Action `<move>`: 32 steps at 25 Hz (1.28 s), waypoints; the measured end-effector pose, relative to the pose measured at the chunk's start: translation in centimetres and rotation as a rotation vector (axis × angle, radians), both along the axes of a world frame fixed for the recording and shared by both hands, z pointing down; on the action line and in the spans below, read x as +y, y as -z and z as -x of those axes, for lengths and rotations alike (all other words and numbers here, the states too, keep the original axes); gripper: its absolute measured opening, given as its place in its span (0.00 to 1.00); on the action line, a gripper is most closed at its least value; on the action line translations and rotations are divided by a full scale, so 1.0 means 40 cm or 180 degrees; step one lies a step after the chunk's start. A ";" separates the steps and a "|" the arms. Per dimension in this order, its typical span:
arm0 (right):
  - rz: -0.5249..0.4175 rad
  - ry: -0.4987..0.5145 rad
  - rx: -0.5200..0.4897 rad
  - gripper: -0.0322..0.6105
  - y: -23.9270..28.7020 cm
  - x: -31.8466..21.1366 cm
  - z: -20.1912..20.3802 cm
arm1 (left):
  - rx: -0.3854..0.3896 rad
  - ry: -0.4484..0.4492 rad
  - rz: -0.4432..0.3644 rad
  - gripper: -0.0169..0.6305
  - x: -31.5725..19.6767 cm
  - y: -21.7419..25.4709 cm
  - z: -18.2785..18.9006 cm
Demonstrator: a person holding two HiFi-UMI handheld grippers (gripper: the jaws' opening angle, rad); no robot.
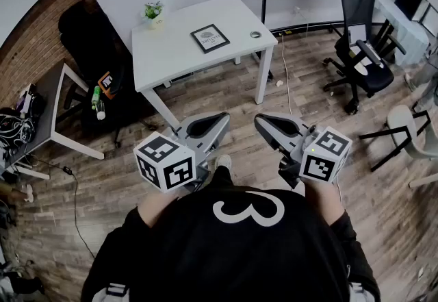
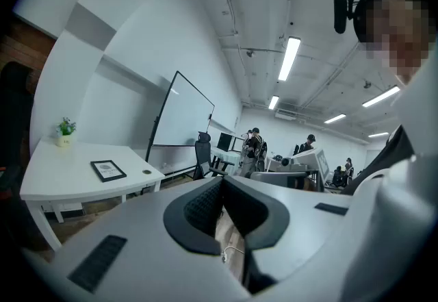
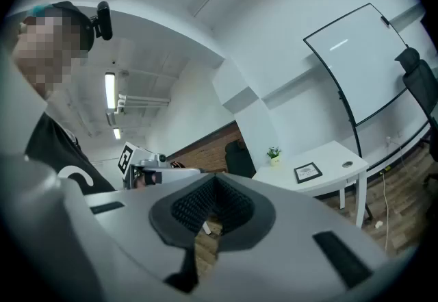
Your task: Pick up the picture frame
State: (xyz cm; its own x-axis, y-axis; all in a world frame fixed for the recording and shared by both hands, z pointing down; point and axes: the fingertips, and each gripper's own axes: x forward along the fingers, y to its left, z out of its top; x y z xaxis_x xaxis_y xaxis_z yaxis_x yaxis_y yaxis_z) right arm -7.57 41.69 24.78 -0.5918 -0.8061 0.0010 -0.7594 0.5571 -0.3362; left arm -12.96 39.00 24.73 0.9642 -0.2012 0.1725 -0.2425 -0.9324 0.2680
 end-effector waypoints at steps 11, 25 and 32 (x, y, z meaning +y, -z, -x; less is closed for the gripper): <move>-0.0001 -0.0142 0.0067 0.09 -0.014 -0.027 -0.015 | 0.0021 -0.0059 -0.0009 0.05 -0.015 -0.023 -0.036; 0.0211 -0.0139 0.0044 0.09 -0.072 -0.156 -0.084 | 0.0011 -0.0053 0.0119 0.05 -0.160 -0.071 -0.115; 0.0386 -0.0216 0.0003 0.09 -0.104 -0.301 -0.138 | -0.0064 -0.0020 0.0289 0.05 -0.296 -0.108 -0.155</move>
